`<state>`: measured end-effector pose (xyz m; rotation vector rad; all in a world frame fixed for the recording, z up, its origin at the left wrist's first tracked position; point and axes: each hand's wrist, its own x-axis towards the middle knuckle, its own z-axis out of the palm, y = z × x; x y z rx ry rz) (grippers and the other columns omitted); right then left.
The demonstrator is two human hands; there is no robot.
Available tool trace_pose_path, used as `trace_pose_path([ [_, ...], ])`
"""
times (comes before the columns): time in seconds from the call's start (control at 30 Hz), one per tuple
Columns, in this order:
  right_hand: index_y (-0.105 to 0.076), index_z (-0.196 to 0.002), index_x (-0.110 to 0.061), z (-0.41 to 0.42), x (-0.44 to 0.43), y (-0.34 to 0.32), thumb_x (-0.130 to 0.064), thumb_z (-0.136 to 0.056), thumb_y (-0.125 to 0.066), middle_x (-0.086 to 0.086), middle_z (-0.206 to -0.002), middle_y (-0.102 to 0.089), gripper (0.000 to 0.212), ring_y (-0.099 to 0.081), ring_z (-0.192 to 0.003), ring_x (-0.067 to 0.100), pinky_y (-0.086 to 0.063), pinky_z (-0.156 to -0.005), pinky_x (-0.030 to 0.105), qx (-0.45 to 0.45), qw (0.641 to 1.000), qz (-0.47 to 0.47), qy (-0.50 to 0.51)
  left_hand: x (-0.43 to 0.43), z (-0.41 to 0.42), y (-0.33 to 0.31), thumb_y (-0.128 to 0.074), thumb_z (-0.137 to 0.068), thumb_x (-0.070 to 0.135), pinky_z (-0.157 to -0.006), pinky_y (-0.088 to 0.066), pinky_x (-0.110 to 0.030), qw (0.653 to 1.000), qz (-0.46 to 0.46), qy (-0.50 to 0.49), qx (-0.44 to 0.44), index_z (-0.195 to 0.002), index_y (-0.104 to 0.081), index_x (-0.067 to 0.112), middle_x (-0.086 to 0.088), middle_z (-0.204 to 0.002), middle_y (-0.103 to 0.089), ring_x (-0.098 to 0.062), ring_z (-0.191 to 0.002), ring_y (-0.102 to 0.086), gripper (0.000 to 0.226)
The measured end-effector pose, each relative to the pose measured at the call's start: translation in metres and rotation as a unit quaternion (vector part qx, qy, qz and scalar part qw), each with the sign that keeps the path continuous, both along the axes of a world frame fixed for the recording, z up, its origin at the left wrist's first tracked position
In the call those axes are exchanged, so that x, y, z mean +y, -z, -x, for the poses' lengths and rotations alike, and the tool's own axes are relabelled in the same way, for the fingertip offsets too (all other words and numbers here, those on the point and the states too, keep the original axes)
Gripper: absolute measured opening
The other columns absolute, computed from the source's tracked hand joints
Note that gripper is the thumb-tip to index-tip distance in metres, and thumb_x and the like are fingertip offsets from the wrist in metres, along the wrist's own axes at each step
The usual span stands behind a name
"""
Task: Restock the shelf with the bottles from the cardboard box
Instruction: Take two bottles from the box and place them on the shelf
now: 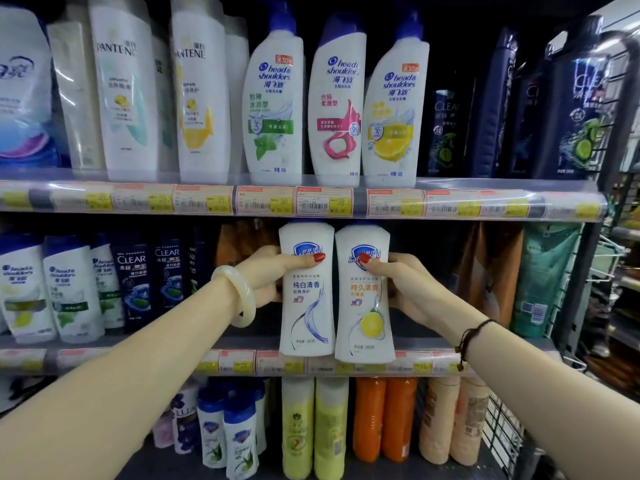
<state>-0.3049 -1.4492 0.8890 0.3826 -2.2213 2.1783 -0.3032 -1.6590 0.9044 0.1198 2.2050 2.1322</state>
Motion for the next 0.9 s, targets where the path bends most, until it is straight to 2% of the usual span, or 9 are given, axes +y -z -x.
trace_pose_path([
  [0.13, -0.063, -0.103, -0.007, 0.016, -0.003, -0.007, -0.013, -0.088, -0.059, 0.01, -0.094, -0.072, 0.017, -0.069, -0.083, 0.024, -0.056, -0.069, 0.036, -0.006, 1.0, 0.013, 0.0, -0.003, 0.014, -0.007, -0.07, -0.077, 0.019, -0.095, -0.046, -0.055, 1.0, 0.007, 0.011, 0.002, -0.121, -0.057, 0.007, -0.016, -0.114, -0.068, -0.032, -0.106, -0.064, 0.047],
  [0.23, -0.061, -0.1, -0.011, 0.028, -0.007, -0.009, -0.01, -0.087, -0.06, 0.009, -0.096, -0.071, 0.013, -0.068, -0.087, 0.024, -0.055, -0.076, 0.04, 0.005, 0.999, 0.034, 0.0, -0.006, 0.024, -0.012, -0.07, -0.076, 0.016, -0.093, -0.048, -0.053, 1.0, 0.006, 0.017, 0.024, -0.12, -0.058, 0.007, -0.016, -0.113, -0.068, -0.031, -0.105, -0.065, 0.046],
  [0.4, -0.051, -0.121, -0.011, 0.04, -0.014, 0.007, -0.005, -0.085, -0.062, 0.01, -0.108, -0.068, 0.038, -0.067, -0.096, 0.025, -0.055, -0.081, 0.04, 0.046, 0.998, 0.047, -0.009, -0.014, 0.038, -0.001, -0.076, -0.068, 0.012, -0.088, -0.053, -0.046, 0.999, 0.001, 0.02, 0.048, -0.12, -0.057, 0.004, -0.016, -0.113, -0.069, -0.028, -0.102, -0.067, 0.056],
  [0.53, -0.048, -0.124, -0.016, 0.048, -0.016, 0.017, -0.005, -0.083, -0.064, 0.011, -0.112, -0.067, 0.045, -0.067, -0.098, 0.023, -0.057, -0.079, 0.036, 0.058, 0.997, 0.052, -0.025, -0.017, 0.041, 0.017, -0.072, -0.071, 0.007, -0.09, -0.052, -0.042, 0.997, -0.019, 0.027, 0.064, -0.118, -0.057, 0.004, -0.016, -0.112, -0.068, -0.026, -0.103, -0.066, 0.049],
  [0.6, -0.048, -0.121, -0.025, 0.049, -0.011, 0.017, -0.006, -0.082, -0.066, 0.008, -0.113, -0.067, 0.047, -0.068, -0.098, 0.023, -0.058, -0.077, 0.038, 0.047, 0.998, 0.018, -0.048, -0.018, 0.043, 0.024, -0.073, -0.065, 0.011, -0.095, -0.05, -0.043, 0.996, -0.018, 0.045, 0.076, -0.117, -0.058, 0.006, -0.014, -0.114, -0.067, -0.025, -0.106, -0.065, 0.055],
  [0.67, -0.046, -0.118, -0.032, 0.049, -0.005, 0.022, -0.005, -0.079, -0.07, 0.004, -0.113, -0.066, 0.053, -0.067, -0.098, 0.021, -0.058, -0.075, 0.039, 0.041, 0.996, -0.057, -0.053, -0.021, 0.044, 0.032, -0.074, -0.066, 0.009, -0.097, -0.048, -0.045, 0.995, 0.018, 0.059, 0.078, -0.118, -0.058, 0.009, -0.013, -0.117, -0.067, -0.025, -0.109, -0.063, 0.054],
  [0.73, -0.045, -0.12, -0.031, 0.05, -0.002, 0.028, -0.005, -0.077, -0.072, 0.004, -0.115, -0.065, 0.057, -0.066, -0.101, 0.02, -0.058, -0.08, 0.043, 0.039, 0.993, -0.107, -0.044, -0.024, 0.047, 0.04, -0.076, -0.069, 0.007, -0.097, -0.048, -0.048, 0.994, 0.065, 0.036, 0.085, -0.116, -0.058, 0.014, -0.01, -0.116, -0.068, -0.025, -0.109, -0.063, 0.051],
  [0.9, -0.047, -0.115, -0.023, 0.059, -0.005, 0.037, -0.004, -0.079, -0.07, 0.006, -0.119, -0.064, 0.047, -0.065, -0.104, 0.021, -0.056, -0.086, 0.046, 0.05, 0.993, -0.104, -0.017, -0.028, 0.054, 0.046, -0.08, -0.066, 0.014, -0.097, -0.048, -0.048, 0.984, 0.116, -0.021, 0.133, -0.103, -0.059, 0.027, -0.006, -0.116, -0.067, -0.023, -0.108, -0.063, 0.044],
])
